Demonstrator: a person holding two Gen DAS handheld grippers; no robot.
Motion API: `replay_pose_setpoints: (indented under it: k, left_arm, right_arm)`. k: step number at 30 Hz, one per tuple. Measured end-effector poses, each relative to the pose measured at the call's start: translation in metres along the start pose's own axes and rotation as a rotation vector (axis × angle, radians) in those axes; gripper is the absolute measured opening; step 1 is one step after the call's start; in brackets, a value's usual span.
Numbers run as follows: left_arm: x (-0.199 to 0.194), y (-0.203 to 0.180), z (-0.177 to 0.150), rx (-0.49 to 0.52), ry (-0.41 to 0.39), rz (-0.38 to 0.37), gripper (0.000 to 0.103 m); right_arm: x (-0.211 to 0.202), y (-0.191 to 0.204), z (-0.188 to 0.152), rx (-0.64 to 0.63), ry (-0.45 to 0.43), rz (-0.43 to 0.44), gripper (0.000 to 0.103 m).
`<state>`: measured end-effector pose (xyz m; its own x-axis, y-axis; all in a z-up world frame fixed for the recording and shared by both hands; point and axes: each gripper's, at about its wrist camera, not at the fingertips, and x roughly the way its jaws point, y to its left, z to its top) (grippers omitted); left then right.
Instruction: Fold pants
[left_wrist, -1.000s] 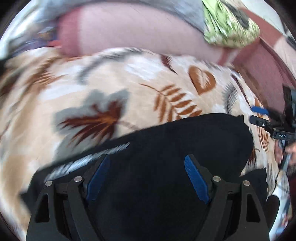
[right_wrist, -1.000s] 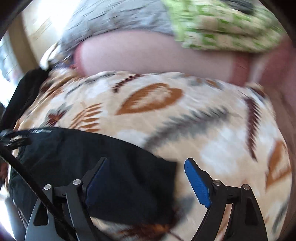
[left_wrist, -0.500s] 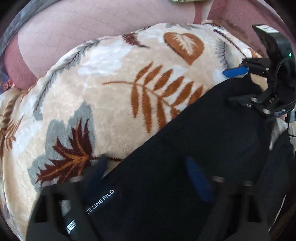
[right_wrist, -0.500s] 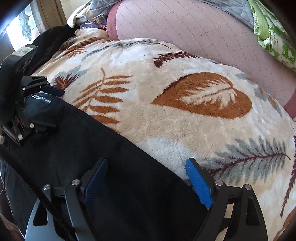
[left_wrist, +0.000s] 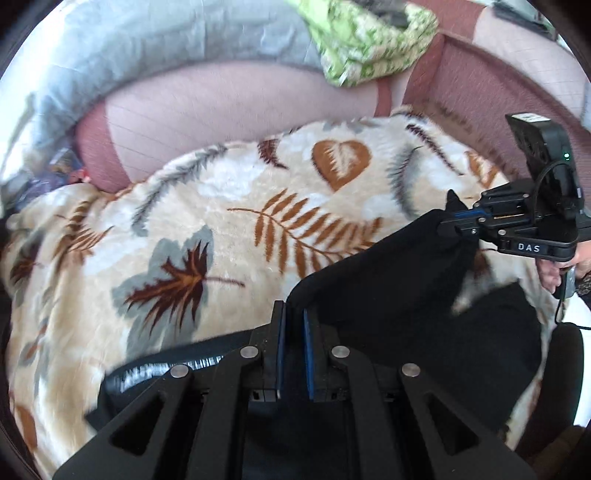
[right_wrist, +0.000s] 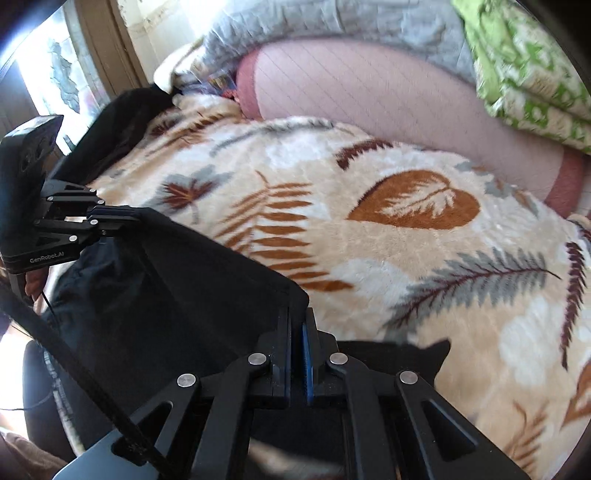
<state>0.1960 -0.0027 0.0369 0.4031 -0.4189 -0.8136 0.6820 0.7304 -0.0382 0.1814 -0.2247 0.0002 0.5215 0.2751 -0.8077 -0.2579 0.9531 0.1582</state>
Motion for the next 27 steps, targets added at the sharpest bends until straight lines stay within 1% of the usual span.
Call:
replay_pose_setpoints:
  k: [2, 4, 6, 7, 11, 12, 14, 16, 19, 22, 24, 25, 26, 27]
  left_arm:
    - [-0.027, -0.013, -0.025, -0.035, -0.031, -0.002, 0.008]
    - [-0.043, -0.022, -0.048, -0.082, -0.046, -0.001, 0.008]
    - [-0.059, -0.035, -0.082, -0.141, -0.064, 0.001, 0.008]
    - [-0.063, -0.04, -0.094, -0.163, -0.066, -0.002, 0.009]
    - [-0.064, -0.059, -0.154, -0.292, -0.024, -0.04, 0.009]
    - [-0.061, -0.064, -0.168, -0.317, -0.001, -0.055, 0.009]
    - [-0.059, -0.074, -0.187, -0.341, 0.023, -0.065, 0.009]
    - [-0.062, -0.086, -0.2, -0.341, 0.031, -0.065, 0.01]
    - [-0.073, -0.104, -0.211, -0.301, 0.029, -0.03, 0.013]
    - [-0.083, -0.112, -0.216, -0.29, 0.024, -0.028, 0.013]
    - [-0.089, -0.113, -0.216, -0.286, 0.019, -0.014, 0.013]
    - [-0.094, -0.113, -0.216, -0.28, 0.016, 0.003, 0.013]
    - [-0.098, -0.113, -0.216, -0.276, 0.012, 0.015, 0.013]
    - [-0.101, -0.113, -0.216, -0.272, 0.007, 0.025, 0.015]
  right_arm:
    - [-0.02, 0.013, -0.012, -0.002, -0.022, 0.006, 0.005]
    - [-0.038, 0.029, -0.03, -0.001, -0.034, 0.017, 0.005]
    - [-0.053, 0.047, -0.056, 0.01, -0.035, 0.042, 0.005]
    - [-0.057, 0.059, -0.073, 0.017, -0.03, 0.053, 0.005]
    - [-0.057, 0.092, -0.13, 0.041, 0.013, 0.062, 0.006]
    - [-0.056, 0.097, -0.146, 0.069, 0.027, 0.072, 0.006]
    - [-0.052, 0.102, -0.169, 0.108, 0.043, 0.07, 0.006]
    - [-0.054, 0.106, -0.19, 0.136, 0.044, 0.051, 0.007]
    - [-0.066, 0.106, -0.212, 0.187, 0.021, 0.03, 0.008]
    - [-0.079, 0.104, -0.224, 0.215, 0.012, 0.018, 0.01]
    - [-0.087, 0.102, -0.229, 0.223, 0.013, -0.009, 0.011]
    - [-0.092, 0.101, -0.23, 0.228, 0.008, -0.012, 0.015]
    - [-0.098, 0.099, -0.232, 0.238, -0.002, -0.022, 0.022]
    - [-0.102, 0.097, -0.232, 0.246, -0.011, -0.035, 0.027]
